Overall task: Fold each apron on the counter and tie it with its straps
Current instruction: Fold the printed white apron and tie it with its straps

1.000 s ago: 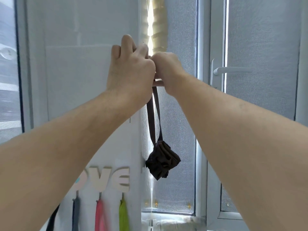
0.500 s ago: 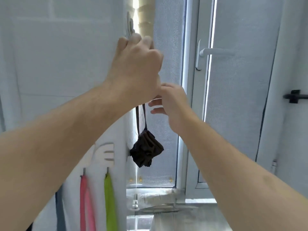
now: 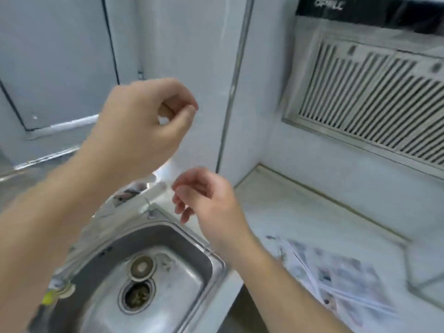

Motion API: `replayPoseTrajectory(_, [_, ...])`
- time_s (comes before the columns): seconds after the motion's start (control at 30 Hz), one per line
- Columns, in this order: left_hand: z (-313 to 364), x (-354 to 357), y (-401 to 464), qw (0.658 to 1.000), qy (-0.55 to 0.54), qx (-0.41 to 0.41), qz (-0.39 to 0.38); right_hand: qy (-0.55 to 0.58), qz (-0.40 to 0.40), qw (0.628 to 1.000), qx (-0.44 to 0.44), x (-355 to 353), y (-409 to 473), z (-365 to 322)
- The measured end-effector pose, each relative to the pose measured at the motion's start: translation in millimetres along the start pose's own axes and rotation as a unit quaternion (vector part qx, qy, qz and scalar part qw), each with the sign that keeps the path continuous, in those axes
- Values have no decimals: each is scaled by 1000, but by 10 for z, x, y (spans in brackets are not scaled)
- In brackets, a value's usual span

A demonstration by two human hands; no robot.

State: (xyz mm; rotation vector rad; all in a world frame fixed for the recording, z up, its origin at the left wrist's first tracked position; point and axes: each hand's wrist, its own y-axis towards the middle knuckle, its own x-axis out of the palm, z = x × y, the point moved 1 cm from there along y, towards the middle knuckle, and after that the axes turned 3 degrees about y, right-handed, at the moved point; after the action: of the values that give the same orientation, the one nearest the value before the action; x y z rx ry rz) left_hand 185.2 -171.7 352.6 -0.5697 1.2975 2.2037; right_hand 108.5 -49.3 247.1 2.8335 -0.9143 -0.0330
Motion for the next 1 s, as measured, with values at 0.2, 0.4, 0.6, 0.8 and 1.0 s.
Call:
replayPoseTrajectory(0.2, [486, 1599, -258, 991, -95, -40, -83, -88, 167, 956, 224, -1943, -821, 1313])
replayPoseTrajectory(0.4, [955, 3201, -446, 975, -113, -124, -146, -286, 208, 835, 422, -3966, -1630, 2807])
replayPoseTrajectory(0.6, [1143, 4121, -561, 955, -117, -213, -169, -423, 167, 775, 438, -4485, -1649, 3692])
replayPoseTrajectory(0.8, [1223, 4549, -577, 933, -107, -260, -223, -443, 138, 817, 341, -4643, -1427, 3657])
replayPoseTrajectory(1.0, [1188, 4978, -699, 908, -13, -153, -391, -355, 134, 890, 254, -4947, -1181, 2917])
